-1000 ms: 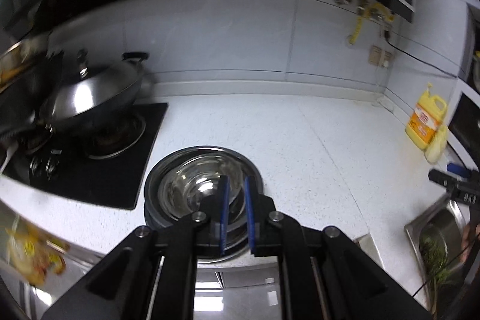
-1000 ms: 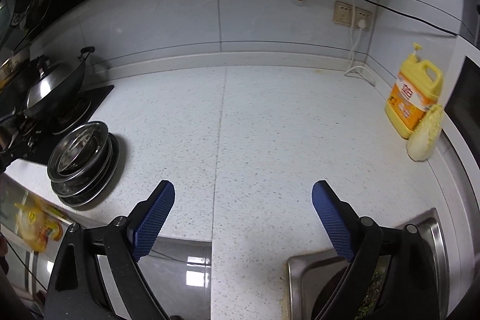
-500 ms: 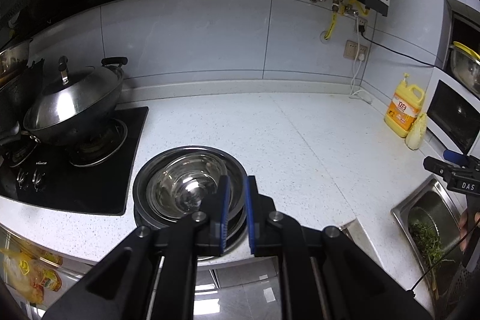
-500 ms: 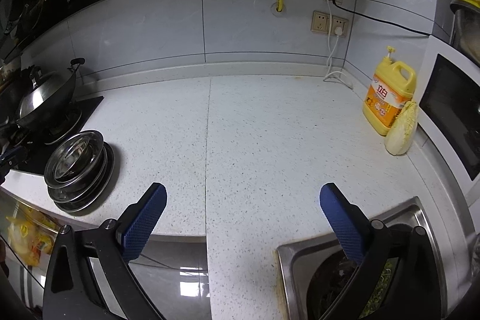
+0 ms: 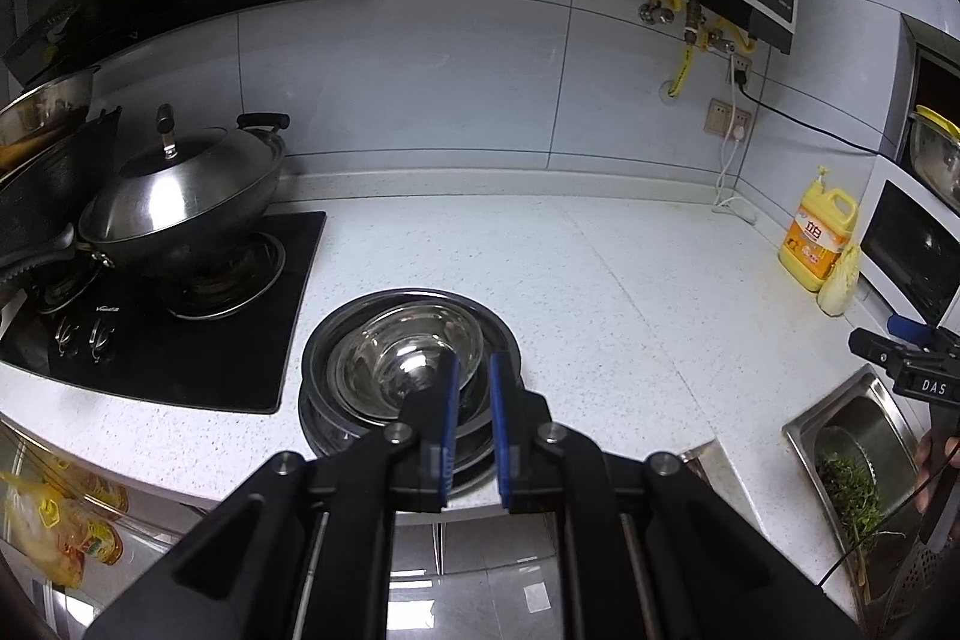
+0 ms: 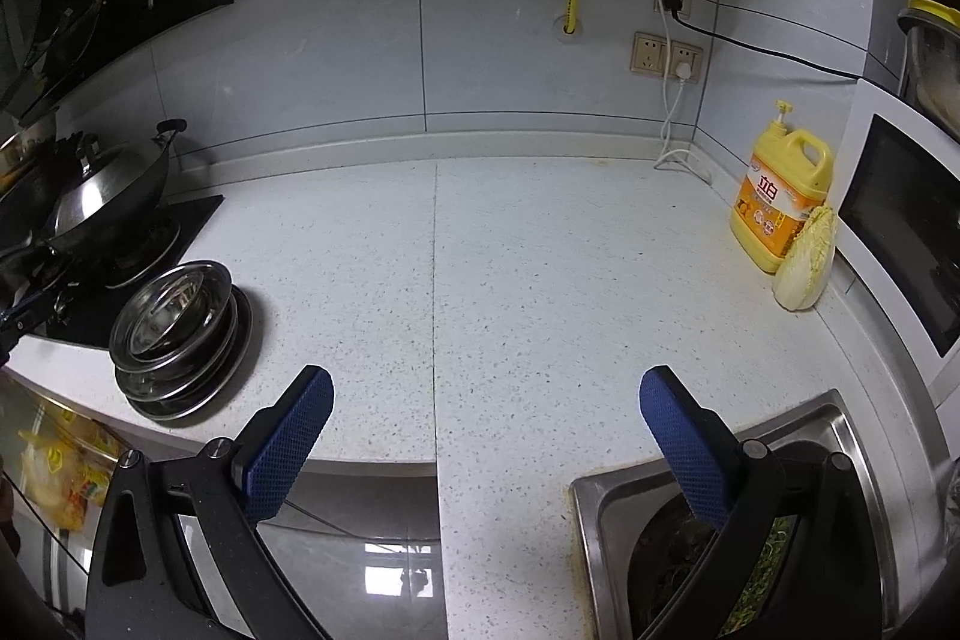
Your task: Organize plates and bowls
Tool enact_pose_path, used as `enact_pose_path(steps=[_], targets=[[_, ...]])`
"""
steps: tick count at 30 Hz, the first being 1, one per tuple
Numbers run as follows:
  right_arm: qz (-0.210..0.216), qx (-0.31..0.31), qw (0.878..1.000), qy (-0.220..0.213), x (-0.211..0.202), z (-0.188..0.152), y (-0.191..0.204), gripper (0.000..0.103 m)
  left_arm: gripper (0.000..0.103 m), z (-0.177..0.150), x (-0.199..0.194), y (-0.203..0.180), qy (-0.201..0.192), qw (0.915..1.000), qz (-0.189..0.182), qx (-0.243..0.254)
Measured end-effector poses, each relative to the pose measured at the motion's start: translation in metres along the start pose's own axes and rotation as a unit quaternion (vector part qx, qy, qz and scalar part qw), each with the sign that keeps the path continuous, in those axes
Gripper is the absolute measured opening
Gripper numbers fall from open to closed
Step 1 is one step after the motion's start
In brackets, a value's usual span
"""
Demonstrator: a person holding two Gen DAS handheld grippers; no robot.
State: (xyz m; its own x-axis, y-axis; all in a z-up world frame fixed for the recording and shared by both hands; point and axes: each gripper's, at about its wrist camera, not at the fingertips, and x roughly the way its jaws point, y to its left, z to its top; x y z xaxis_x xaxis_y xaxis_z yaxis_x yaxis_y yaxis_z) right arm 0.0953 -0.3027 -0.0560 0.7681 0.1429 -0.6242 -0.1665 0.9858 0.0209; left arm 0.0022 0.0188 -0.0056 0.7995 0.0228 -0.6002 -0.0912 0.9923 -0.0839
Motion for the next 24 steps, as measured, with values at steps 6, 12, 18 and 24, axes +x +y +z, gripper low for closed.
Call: enact_pose_path(steps=[6,12,18,24], targets=[[0.003,-0.001,1.000,-0.002,-0.001,-0.002,-0.004,0.101,0.010,-0.001,-0.001,-0.005,0.005,1.0000,0.000,-0.005],[0.004,-0.004,1.000,-0.007,-0.004,-0.001,-0.008,0.101,0.010,-0.005,-0.006,-0.010,0.005,1.0000,0.001,-0.002],[0.009,-0.005,1.000,-0.008,-0.003,-0.002,-0.009,0.101,0.010,-0.009,-0.007,-0.011,0.010,0.9999,0.003,-0.003],[0.013,-0.008,1.000,-0.009,-0.003,-0.002,-0.009,0.101,0.010,-0.010,-0.009,-0.009,0.012,0.9999,0.004,-0.004]])
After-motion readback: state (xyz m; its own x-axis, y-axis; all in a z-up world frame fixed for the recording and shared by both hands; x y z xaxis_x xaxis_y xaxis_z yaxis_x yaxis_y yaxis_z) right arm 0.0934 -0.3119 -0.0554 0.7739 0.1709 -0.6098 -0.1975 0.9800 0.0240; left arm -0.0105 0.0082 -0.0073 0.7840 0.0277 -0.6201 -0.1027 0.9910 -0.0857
